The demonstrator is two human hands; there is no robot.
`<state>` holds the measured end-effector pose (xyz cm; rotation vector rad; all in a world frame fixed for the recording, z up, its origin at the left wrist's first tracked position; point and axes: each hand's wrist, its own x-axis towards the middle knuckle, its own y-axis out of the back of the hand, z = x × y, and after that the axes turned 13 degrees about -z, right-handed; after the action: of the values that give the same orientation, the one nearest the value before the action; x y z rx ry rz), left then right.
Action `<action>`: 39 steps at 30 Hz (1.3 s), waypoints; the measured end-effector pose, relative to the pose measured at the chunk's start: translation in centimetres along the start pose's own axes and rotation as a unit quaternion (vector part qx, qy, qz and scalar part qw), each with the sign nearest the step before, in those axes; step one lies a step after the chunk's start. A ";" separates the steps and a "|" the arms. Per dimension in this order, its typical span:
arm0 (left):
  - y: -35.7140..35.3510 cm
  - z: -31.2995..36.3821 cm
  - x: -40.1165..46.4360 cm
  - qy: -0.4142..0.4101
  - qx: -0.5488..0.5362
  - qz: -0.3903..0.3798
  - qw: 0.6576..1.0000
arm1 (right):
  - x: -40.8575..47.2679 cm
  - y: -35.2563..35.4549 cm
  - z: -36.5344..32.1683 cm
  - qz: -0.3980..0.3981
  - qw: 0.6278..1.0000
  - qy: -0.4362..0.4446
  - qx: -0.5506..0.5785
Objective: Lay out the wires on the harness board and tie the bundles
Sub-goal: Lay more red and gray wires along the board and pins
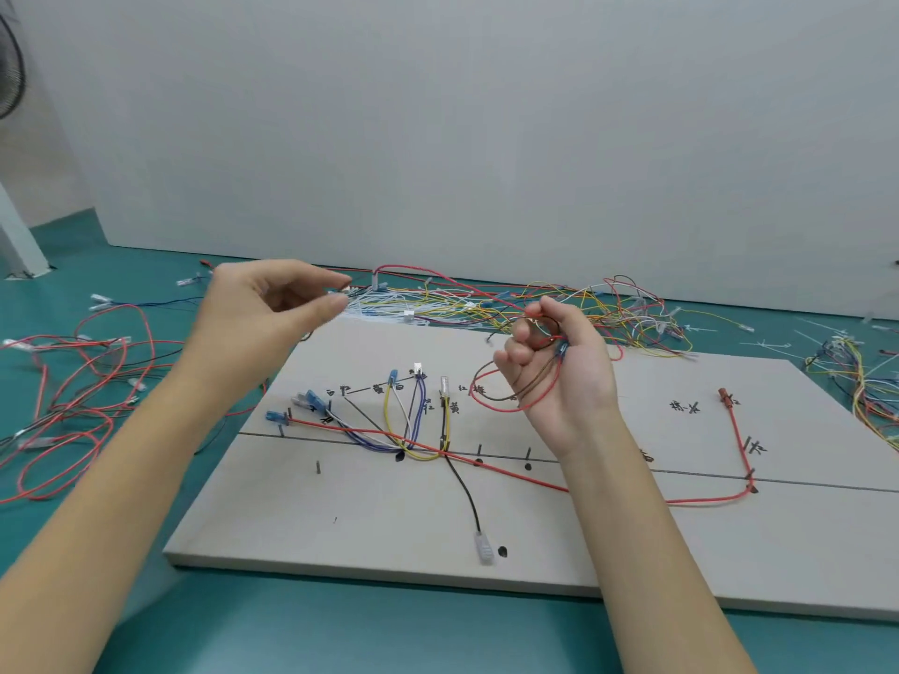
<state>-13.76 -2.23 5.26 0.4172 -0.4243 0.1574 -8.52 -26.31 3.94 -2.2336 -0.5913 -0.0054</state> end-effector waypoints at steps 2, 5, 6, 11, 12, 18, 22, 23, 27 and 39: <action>0.2 0.1 -0.1 0.050 -0.045 -0.082 0.994 | 0.0 0.0 0.0 -0.011 0.999 0.007 -0.033; 0.3 -0.2 -0.4 0.110 -0.127 -0.215 0.962 | -0.1 -0.2 0.1 -0.044 0.997 -0.002 -0.064; 0.1 -0.3 -0.3 0.127 -0.166 -0.237 0.949 | -0.1 -0.3 0.0 -0.053 0.996 -0.008 -0.069; -0.6 -0.8 0.1 0.199 -0.329 -0.200 0.901 | -0.2 -0.2 -0.6 -0.063 0.993 -0.021 -0.102; -0.6 -1.0 0.2 0.213 -0.338 -0.189 0.897 | -0.1 -0.1 -0.7 -0.060 0.991 -0.019 -0.118; -0.1 -1.7 0.0 0.273 -0.286 -0.168 0.903 | -0.1 0.0 -1.0 -0.042 0.970 -0.004 -0.241; 0.3 -1.8 0.1 0.282 -0.275 -0.174 0.903 | -0.7 0.7 -0.9 -0.041 0.955 -0.002 -0.294; 0.4 -1.9 0.2 0.286 -0.277 -0.183 0.899 | -0.8 0.8 -0.9 -0.040 0.955 -0.004 -0.294; 1.4 -1.9 0.0 0.319 -0.273 -0.250 0.872 | -0.9 1.0 -0.8 -0.035 0.955 -0.012 -0.293; 3.7 -2.1 -0.8 0.262 -0.001 -0.403 0.877 | -1.3 2.0 -0.1 -0.049 0.918 -0.043 -0.391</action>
<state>-14.54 1.93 4.55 0.4987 0.3072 -0.5380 -8.76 -28.08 2.33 -2.9835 -0.8570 -0.2341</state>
